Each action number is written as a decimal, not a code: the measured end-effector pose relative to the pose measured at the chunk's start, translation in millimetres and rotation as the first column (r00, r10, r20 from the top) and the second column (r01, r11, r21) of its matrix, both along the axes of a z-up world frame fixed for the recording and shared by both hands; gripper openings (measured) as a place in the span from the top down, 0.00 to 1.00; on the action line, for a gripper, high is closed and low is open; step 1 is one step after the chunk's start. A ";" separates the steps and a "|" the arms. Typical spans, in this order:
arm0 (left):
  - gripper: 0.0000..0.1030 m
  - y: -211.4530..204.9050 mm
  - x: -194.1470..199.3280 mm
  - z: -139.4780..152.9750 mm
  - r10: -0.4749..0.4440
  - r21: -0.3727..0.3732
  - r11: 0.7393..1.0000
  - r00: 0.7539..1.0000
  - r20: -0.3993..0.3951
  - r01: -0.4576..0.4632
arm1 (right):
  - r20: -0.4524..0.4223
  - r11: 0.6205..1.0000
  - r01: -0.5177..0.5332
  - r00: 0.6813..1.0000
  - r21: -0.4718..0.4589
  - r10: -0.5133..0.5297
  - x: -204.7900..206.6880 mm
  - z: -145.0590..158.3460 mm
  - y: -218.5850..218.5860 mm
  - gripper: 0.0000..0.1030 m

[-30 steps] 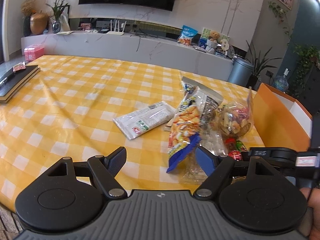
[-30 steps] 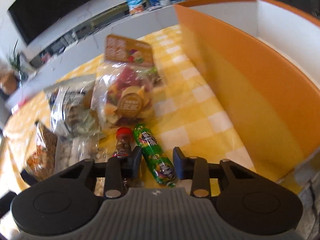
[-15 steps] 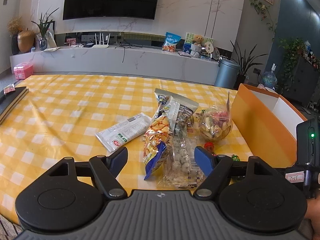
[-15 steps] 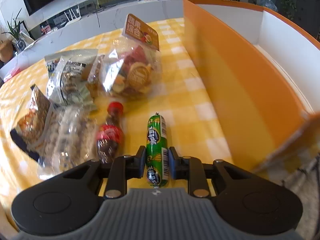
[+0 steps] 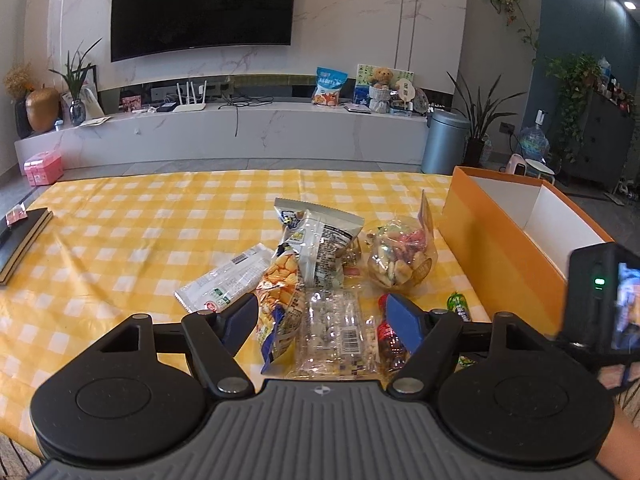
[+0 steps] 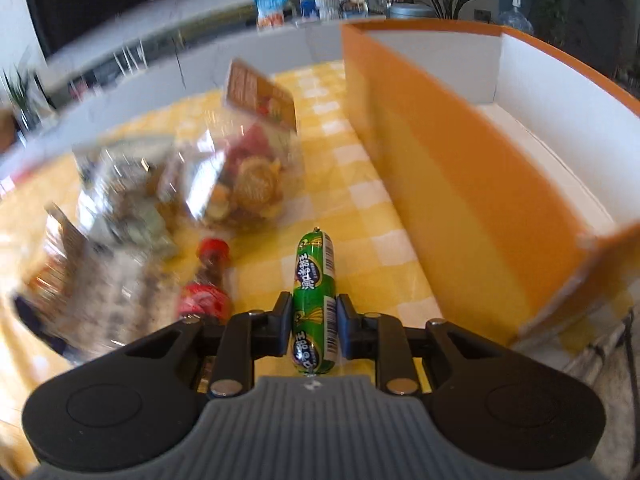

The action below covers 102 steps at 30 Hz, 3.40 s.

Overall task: Organize snacks
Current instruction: 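Grasp the small cola bottle with the left gripper while the right gripper holds the green stick, then carry both items over the orange box and open the left gripper to drop the cola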

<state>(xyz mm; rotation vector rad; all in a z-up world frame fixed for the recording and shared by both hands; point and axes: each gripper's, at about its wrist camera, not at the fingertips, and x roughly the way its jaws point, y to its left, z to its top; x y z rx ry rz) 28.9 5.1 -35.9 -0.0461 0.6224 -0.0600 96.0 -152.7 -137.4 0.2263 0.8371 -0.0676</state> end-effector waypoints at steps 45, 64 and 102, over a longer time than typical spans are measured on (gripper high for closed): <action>0.50 -64.9 113.0 -74.7 -0.221 -0.053 0.974 0.886 -0.407 0.218 | 0.064 0.995 0.020 0.998 0.097 -0.026 -50.8 7.9 -31.7 0.79; 0.67 -71.5 78.7 -75.6 -0.170 0.015 0.983 0.945 -0.280 0.182 | 0.081 0.990 0.006 0.997 0.144 -0.017 -52.6 9.6 -37.4 0.79; 0.67 -158.5 106.5 -5.4 -0.394 -0.384 0.856 0.918 -0.054 0.345 | 0.429 0.892 0.204 0.819 0.403 -0.381 -106.5 74.6 -204.7 0.79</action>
